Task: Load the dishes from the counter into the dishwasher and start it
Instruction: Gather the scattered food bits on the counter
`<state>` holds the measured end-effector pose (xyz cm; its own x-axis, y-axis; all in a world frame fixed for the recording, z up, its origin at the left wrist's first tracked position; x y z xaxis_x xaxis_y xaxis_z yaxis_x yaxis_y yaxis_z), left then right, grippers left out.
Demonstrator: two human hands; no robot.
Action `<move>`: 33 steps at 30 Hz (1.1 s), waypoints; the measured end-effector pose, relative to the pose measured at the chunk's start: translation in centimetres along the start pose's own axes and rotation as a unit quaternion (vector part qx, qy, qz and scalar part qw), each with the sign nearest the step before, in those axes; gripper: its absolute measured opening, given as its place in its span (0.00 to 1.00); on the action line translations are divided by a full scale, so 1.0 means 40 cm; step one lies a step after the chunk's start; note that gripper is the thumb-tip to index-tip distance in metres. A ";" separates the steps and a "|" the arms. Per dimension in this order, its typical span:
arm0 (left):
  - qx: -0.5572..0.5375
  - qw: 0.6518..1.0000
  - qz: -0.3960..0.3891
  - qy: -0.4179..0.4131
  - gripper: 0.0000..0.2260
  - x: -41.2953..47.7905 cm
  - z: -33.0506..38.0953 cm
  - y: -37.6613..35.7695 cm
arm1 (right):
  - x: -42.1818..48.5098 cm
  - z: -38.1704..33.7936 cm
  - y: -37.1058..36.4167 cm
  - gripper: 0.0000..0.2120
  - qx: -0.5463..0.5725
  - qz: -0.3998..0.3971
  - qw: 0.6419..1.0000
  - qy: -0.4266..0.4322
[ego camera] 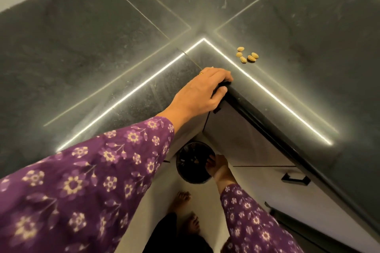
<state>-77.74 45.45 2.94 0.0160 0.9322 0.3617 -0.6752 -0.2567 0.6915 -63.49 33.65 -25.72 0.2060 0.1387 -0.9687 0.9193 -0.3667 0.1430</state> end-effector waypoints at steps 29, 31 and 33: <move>0.005 0.999 0.006 0.049 0.16 0.004 0.002 0.012 | -0.649 -0.663 -0.157 0.08 -0.311 -0.017 0.526 0.792; 0.005 0.999 0.009 0.050 0.15 0.005 0.001 0.014 | -0.650 -0.658 -0.160 0.07 -0.314 -0.002 0.513 0.799; 0.006 0.999 0.009 0.053 0.15 0.005 0.000 0.013 | -0.645 -0.655 -0.166 0.05 -0.322 0.009 0.501 0.803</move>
<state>-78.09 45.50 3.37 -0.0736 0.9491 0.3063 -0.6658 -0.2754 0.6935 -66.12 56.63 3.64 -0.2561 0.8915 0.3736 0.7231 -0.0798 0.6861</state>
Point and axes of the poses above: each hand's wrist, its own x-axis towards the middle knuckle, its own y-axis out of the back of the hand, z = x × y, the point moved 6 cm from there along x, towards the middle knuckle, and after that the axes turned 10 degrees about z, right-handed, at the moved point
